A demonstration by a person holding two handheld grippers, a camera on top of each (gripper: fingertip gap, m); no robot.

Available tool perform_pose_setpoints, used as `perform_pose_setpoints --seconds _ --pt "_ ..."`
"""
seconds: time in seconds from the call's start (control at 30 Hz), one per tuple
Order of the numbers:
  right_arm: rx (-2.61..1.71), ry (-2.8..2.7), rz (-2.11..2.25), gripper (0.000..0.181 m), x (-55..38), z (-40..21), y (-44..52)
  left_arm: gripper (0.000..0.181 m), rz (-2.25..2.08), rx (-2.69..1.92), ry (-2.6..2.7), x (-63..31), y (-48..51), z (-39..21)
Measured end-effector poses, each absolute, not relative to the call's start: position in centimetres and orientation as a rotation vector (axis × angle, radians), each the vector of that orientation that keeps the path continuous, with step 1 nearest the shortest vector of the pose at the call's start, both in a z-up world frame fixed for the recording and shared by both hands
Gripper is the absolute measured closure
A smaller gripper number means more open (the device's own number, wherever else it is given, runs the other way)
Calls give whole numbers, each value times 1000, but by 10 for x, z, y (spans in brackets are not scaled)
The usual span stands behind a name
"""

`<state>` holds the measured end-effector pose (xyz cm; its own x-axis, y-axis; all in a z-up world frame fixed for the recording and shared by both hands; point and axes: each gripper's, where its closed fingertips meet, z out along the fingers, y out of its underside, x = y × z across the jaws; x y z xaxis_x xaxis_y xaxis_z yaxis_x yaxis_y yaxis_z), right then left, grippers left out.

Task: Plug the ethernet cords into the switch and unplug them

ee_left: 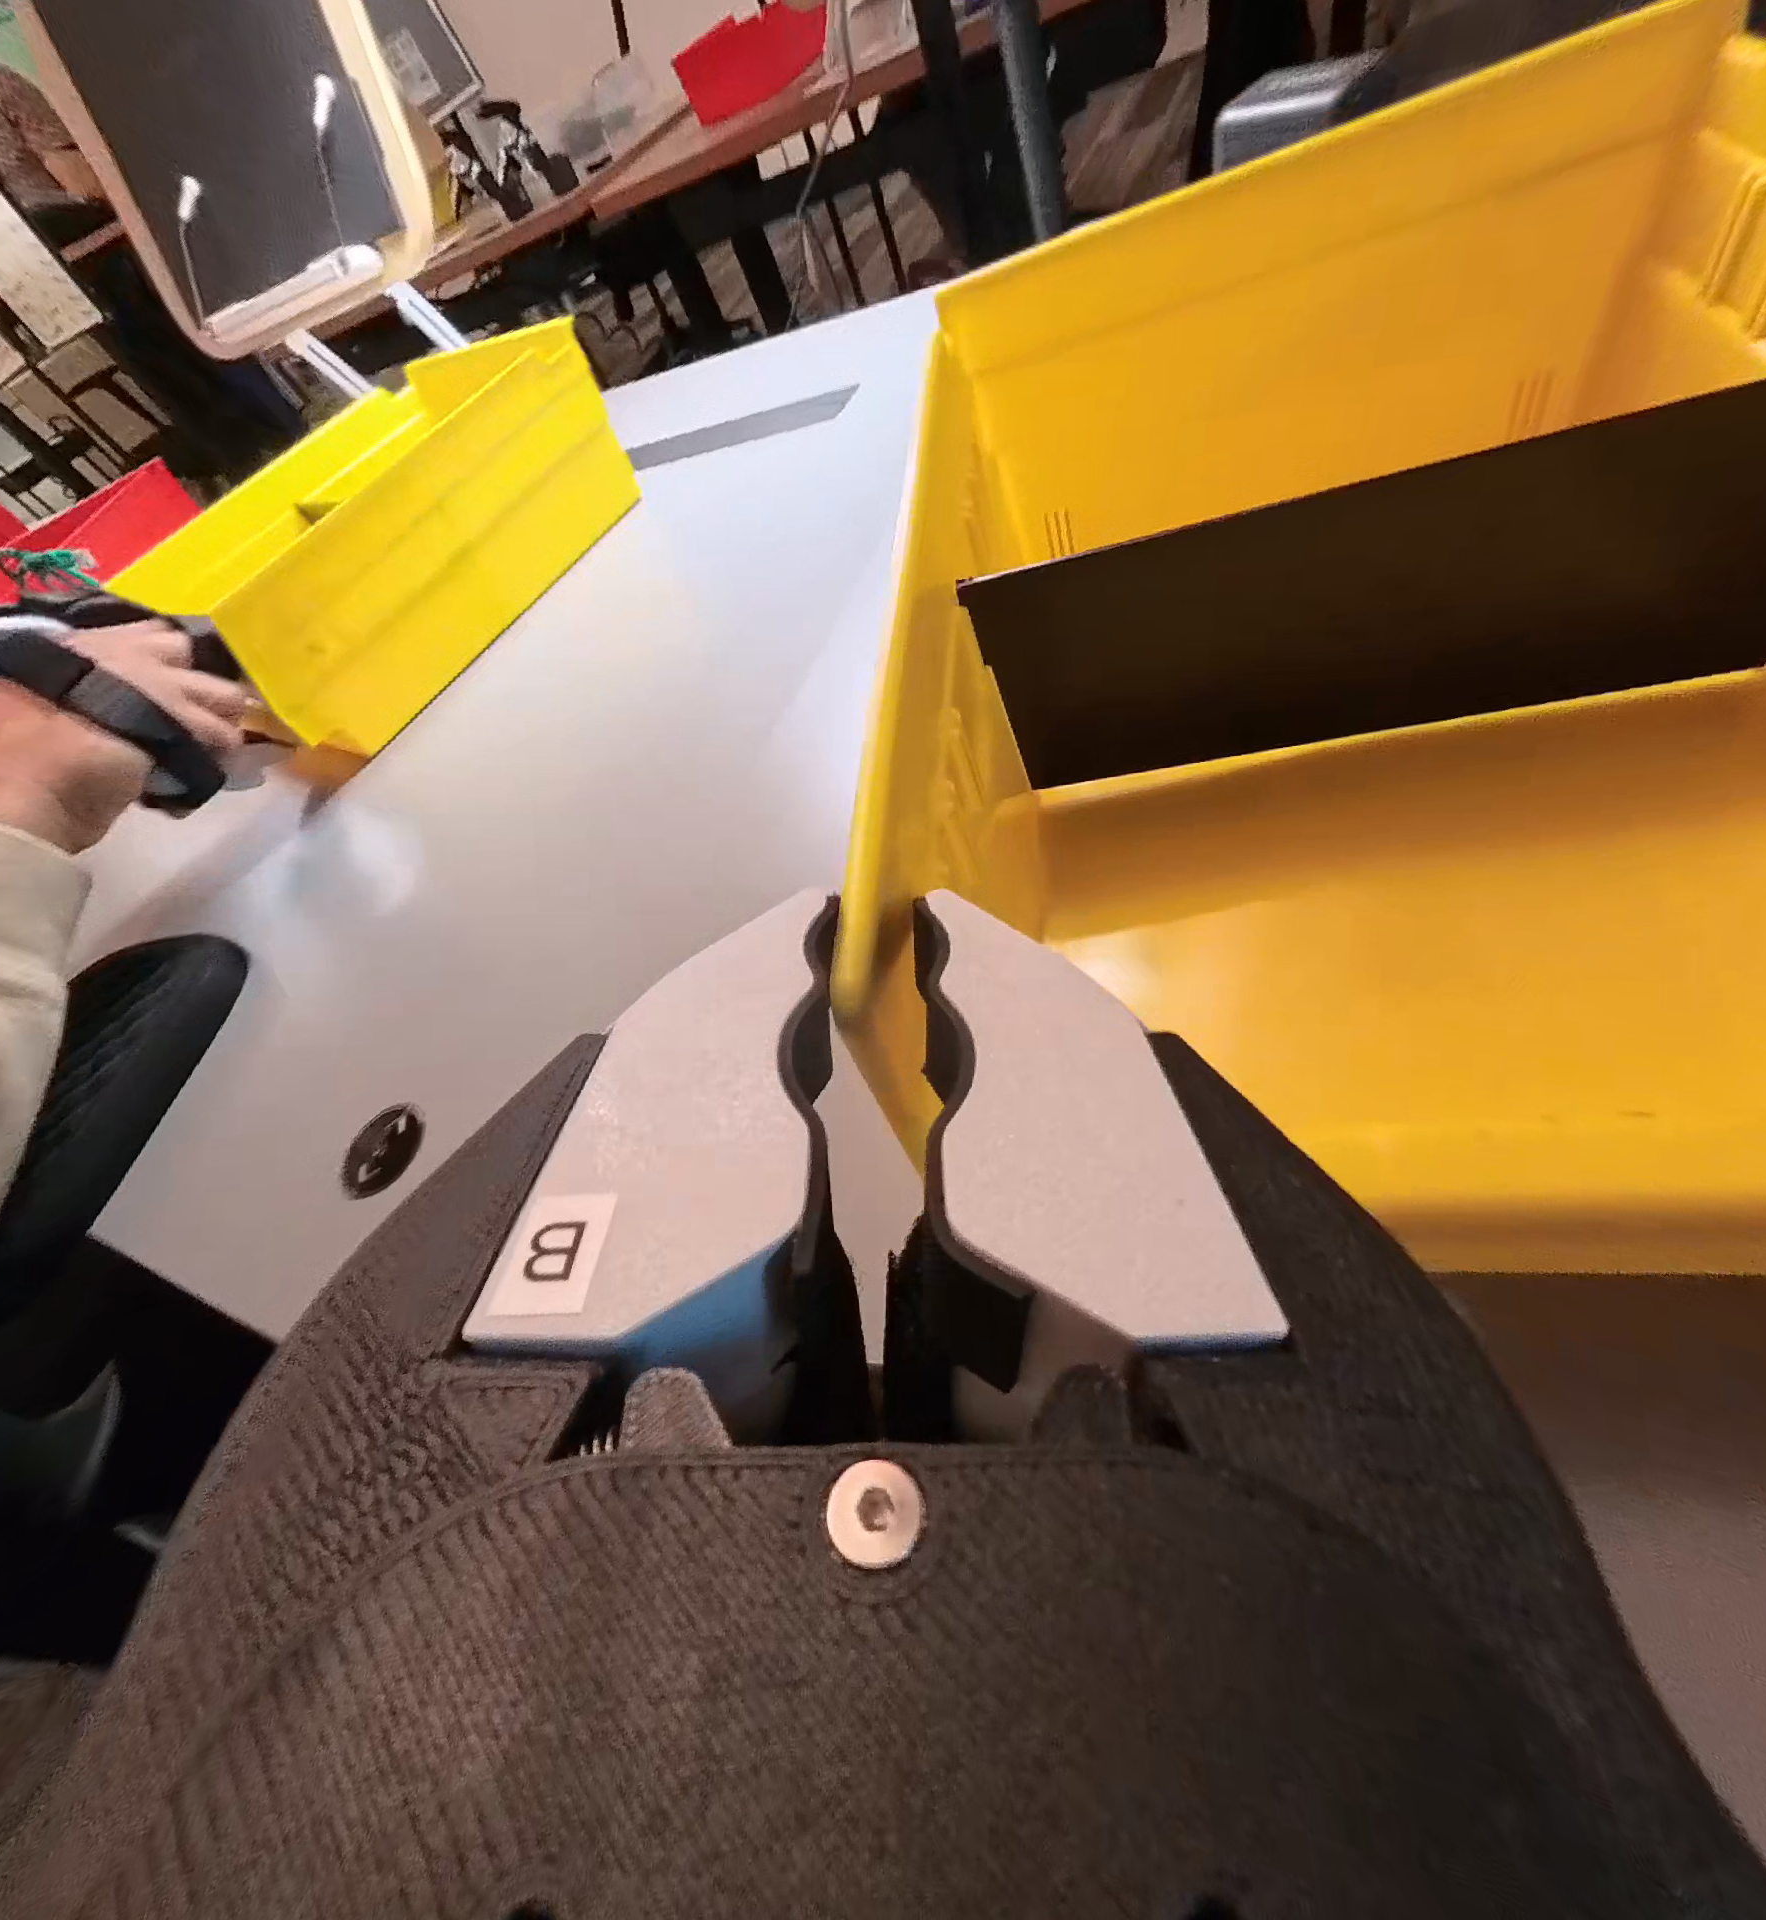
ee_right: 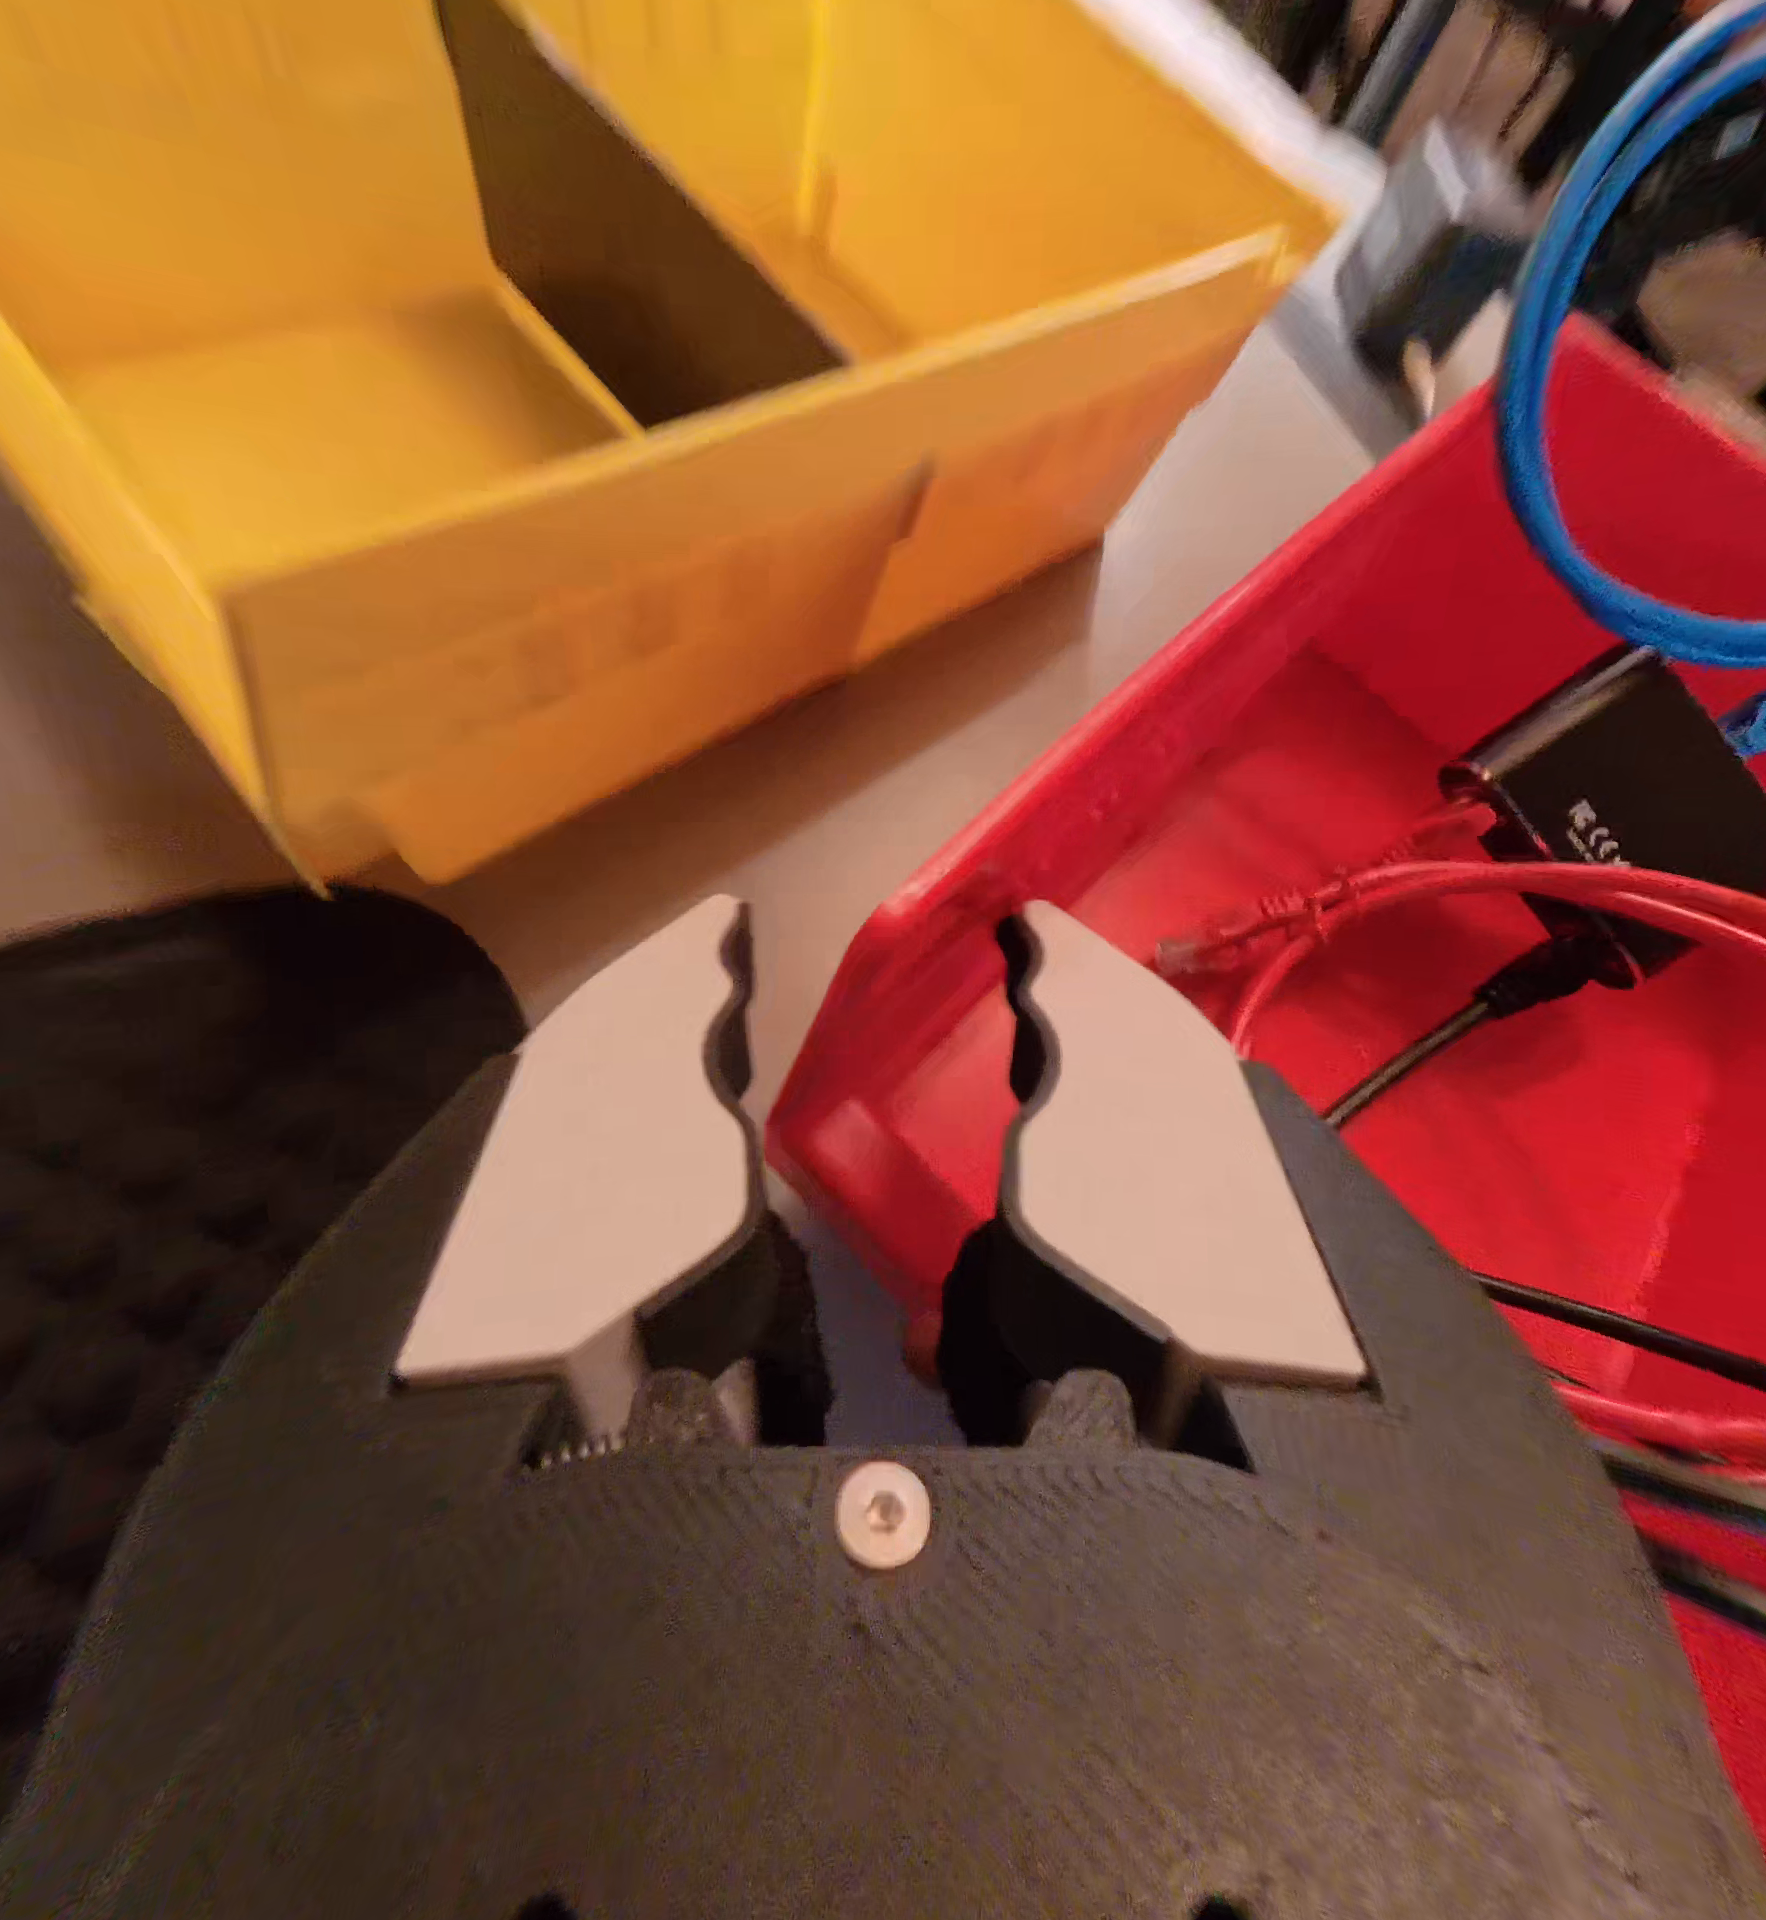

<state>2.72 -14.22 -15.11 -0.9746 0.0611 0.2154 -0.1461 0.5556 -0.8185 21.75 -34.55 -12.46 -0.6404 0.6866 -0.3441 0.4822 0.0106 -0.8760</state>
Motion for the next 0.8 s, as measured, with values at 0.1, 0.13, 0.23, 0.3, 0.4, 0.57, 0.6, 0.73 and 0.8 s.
perform_pose_setpoints --seconds 0.1,0.13,0.23,0.3,0.4,0.57,0.6,0.73,0.8 --pt "86 -2308 1834 93 52 -111 -144 169 1687 -1270 -2119 232 -346 -124" --pt "100 -2179 1983 81 63 -94 -140 167 1689 -1272 -2108 235 -347 -123" --pt "178 -1924 2341 50 107 -61 -131 137 1725 -1201 -2078 245 -352 -117" --pt "210 -1941 2430 40 135 -65 -135 103 1742 -1066 -2092 252 -360 -111" --pt "194 -2153 2320 52 155 -92 -156 76 1604 -993 -2090 247 -362 -121" --pt "137 -2424 2009 79 146 -124 -183 78 1592 -1055 -1919 227 -361 -134" --pt "138 -2439 1951 82 145 -129 -186 82 1566 -1041 -1919 224 -361 -137" --pt "82 -2458 1801 90 135 -139 -196 108 1467 -1009 -1881 215 -357 -144" --pt "35 -2506 1780 96 130 -142 -200 126 1439 -1080 -1886 214 -352 -148"
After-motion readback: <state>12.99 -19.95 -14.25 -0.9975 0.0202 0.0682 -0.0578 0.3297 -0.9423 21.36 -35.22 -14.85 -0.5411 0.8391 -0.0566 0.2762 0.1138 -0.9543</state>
